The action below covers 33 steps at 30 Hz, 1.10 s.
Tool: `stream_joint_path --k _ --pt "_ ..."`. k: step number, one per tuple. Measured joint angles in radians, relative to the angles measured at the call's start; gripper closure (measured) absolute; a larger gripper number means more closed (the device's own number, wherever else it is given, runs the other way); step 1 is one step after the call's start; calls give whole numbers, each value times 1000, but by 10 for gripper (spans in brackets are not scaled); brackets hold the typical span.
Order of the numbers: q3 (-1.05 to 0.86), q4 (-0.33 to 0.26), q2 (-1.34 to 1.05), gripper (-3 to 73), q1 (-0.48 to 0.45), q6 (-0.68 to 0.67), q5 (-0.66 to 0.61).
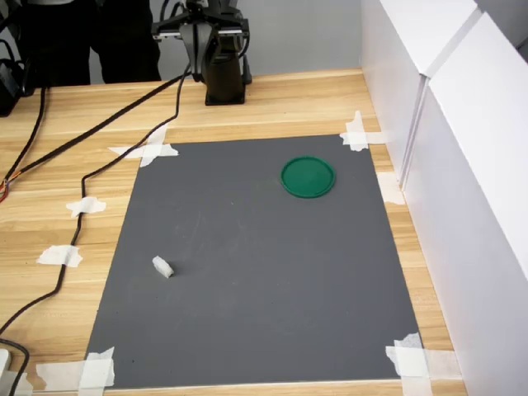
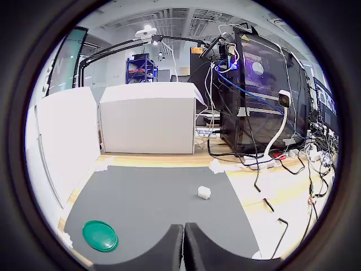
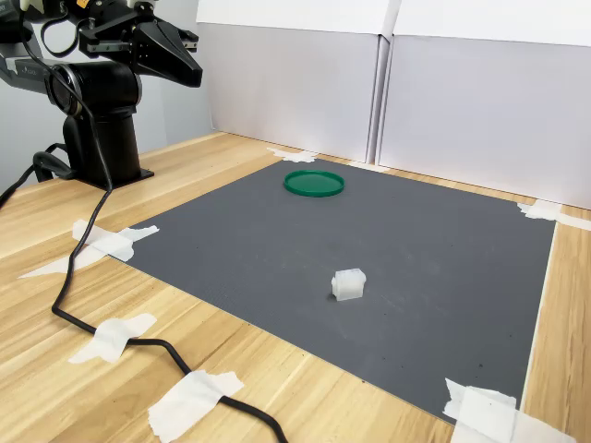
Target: Grasp a white terminal and put it on the green lid.
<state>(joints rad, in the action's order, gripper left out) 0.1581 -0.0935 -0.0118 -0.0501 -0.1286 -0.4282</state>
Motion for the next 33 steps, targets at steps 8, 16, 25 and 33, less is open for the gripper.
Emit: stream_joint_path --k 8,16,25,33 --pt "0 0 0 711 0 0 -2" --pt "4 0 2 711 0 0 -1" --pt "180 18 189 711 0 0 -21" --pt "403 112 503 711 0 -1 -205"
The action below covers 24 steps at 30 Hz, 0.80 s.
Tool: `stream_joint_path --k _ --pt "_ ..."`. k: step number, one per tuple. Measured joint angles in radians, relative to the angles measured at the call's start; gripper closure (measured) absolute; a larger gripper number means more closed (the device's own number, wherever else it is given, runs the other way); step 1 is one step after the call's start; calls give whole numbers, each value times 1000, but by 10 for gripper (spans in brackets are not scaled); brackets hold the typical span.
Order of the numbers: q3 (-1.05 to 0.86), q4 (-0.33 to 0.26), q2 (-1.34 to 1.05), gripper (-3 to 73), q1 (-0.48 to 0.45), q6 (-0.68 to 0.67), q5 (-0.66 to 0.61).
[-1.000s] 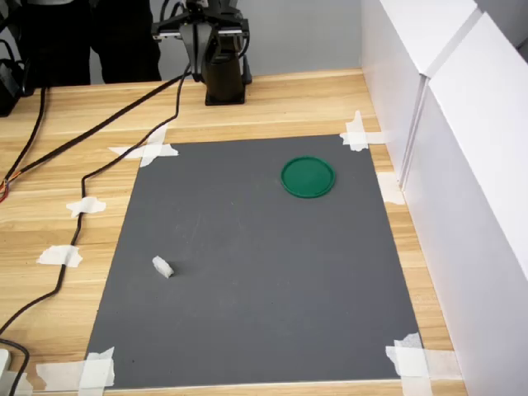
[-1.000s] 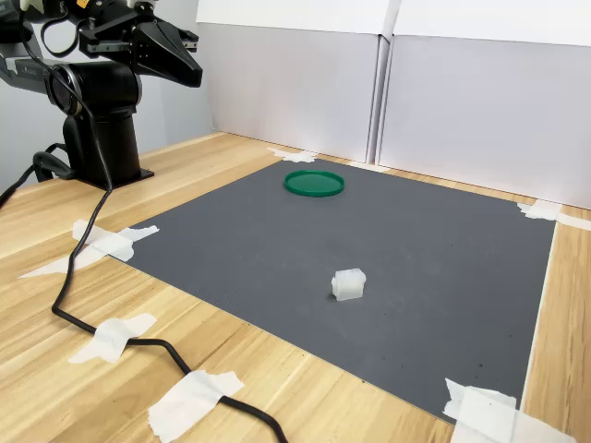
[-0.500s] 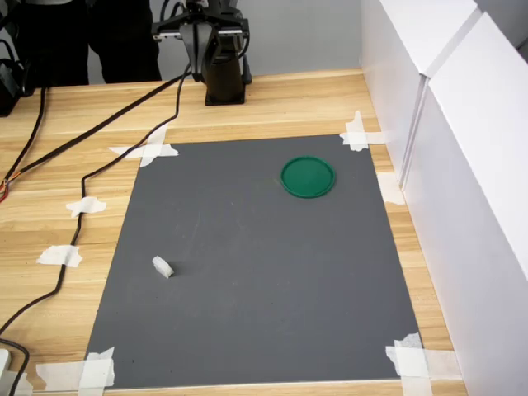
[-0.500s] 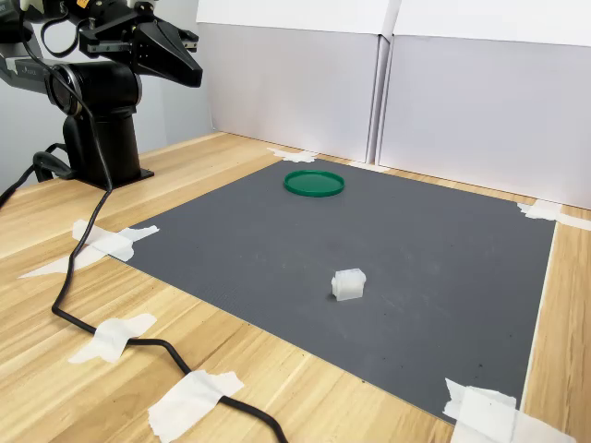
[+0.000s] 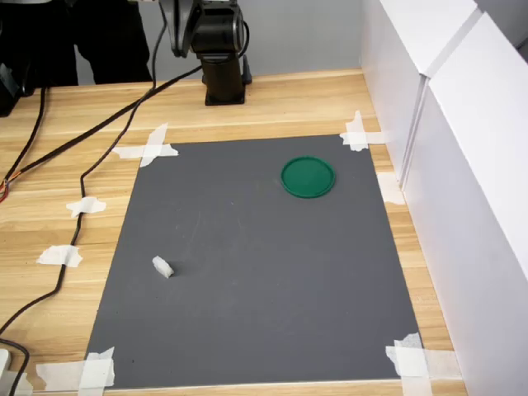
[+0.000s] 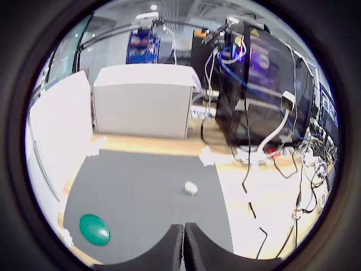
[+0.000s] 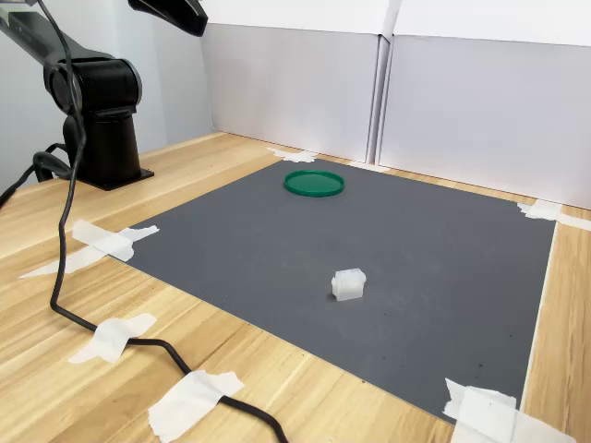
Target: Grasp a white terminal and put it on the green lid.
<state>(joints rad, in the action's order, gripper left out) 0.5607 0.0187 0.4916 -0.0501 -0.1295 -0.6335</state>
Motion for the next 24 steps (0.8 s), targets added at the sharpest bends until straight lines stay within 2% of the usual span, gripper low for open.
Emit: stream_joint_path --k 3,8,11,14,18,24 --pt "86 0 124 711 0 -12 -83" --pt "222 -7 311 709 0 -125 -211" --pt "297 -40 421 689 0 -162 -283" --pt "369 -88 543 637 0 -202 -344" --pt "466 -127 705 509 0 -221 -417" --pt "604 -136 911 203 0 -229 -446"
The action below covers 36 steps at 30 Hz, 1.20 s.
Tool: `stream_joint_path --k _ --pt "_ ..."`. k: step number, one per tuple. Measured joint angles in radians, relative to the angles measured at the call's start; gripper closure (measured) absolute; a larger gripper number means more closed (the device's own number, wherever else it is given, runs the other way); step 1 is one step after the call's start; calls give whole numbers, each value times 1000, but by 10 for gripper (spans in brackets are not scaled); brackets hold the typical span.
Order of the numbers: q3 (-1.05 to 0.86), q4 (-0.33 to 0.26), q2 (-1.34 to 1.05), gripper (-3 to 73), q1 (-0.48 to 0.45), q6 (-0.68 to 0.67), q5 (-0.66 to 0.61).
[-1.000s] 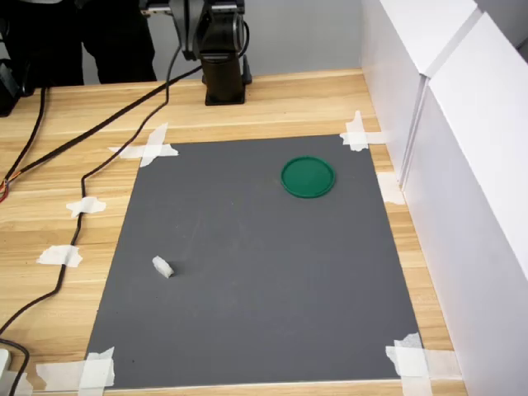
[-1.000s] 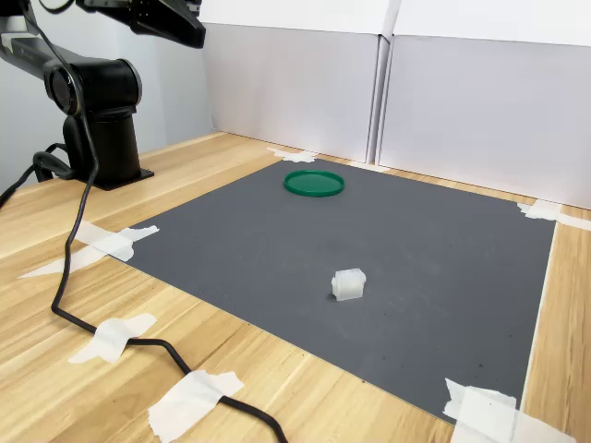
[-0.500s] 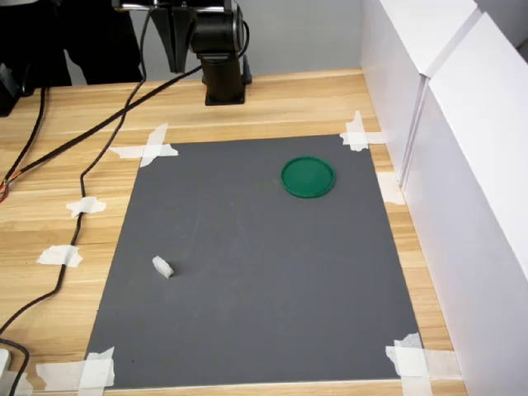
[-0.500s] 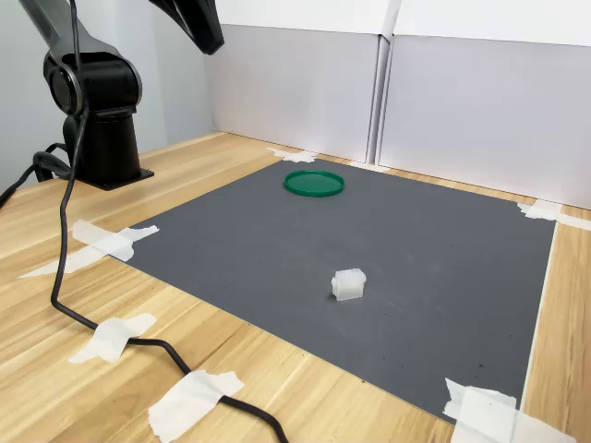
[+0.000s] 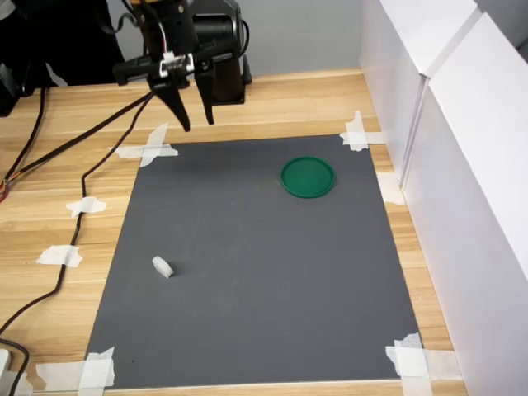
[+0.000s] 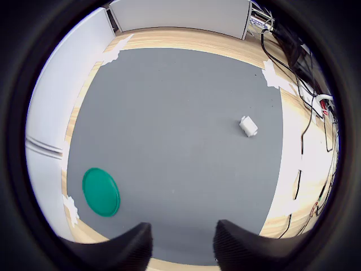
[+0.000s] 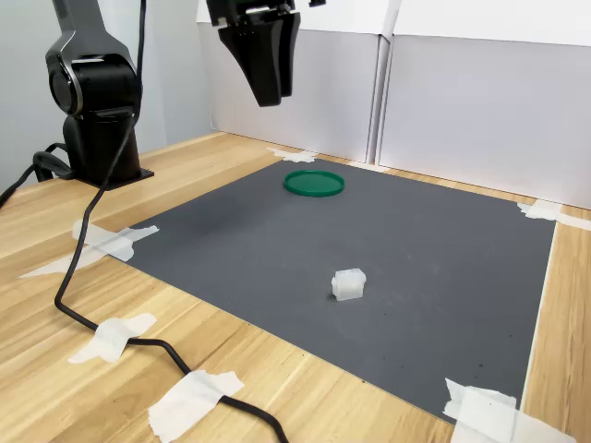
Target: Grasp a white terminal and put it on the green lid.
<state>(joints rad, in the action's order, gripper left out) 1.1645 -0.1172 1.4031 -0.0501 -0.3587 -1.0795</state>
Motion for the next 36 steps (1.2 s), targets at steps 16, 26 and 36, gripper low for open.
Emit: stream_joint_path --k 16,26,36 --pt "298 27 383 -18 -112 -97 16" --pt "377 27 543 -20 -118 -112 58" --pt "379 26 631 -16 -118 -112 65"
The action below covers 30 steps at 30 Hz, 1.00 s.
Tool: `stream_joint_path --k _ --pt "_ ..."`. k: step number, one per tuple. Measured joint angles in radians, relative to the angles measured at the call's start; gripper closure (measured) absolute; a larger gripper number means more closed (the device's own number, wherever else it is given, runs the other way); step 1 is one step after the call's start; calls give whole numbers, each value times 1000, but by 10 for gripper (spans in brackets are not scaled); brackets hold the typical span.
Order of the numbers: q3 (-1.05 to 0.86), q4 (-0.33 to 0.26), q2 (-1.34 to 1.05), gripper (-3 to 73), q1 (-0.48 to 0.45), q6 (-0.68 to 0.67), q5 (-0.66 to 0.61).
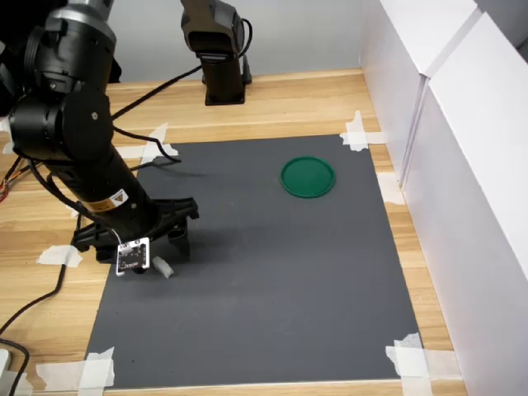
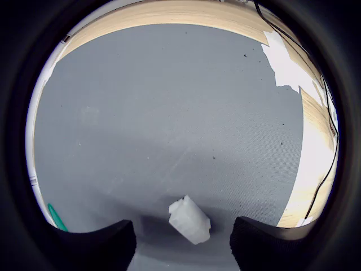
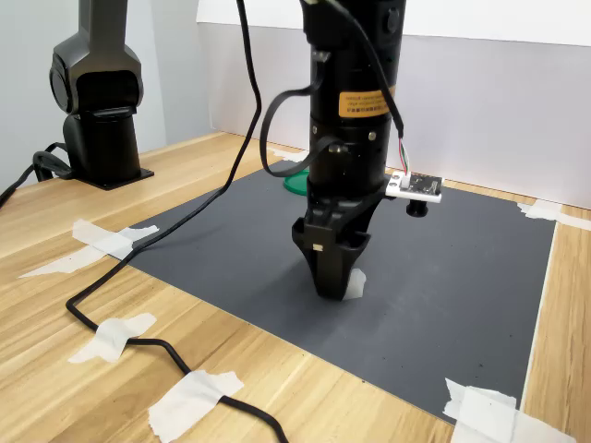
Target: Grasp a white terminal and put it on the green lid.
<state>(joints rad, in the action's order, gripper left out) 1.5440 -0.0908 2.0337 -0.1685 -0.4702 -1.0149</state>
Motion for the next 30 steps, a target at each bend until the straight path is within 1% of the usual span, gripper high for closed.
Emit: stream_joint_path --k 6,8,10,13,20,22,25,30 --pt "1 0 10 11 0 -8 18" --pt "1 0 12 47 0 -22 23" --pt "1 0 14 99 0 -33 27" --pt "1 -3 14 214 0 -36 30" --pt "1 -2 13 546 0 -1 32" --pt "1 -2 6 619 4 11 32" --pt "1 -1 -26 629 25 16 14" --pt "-7 -3 -101 629 112 19 -43"
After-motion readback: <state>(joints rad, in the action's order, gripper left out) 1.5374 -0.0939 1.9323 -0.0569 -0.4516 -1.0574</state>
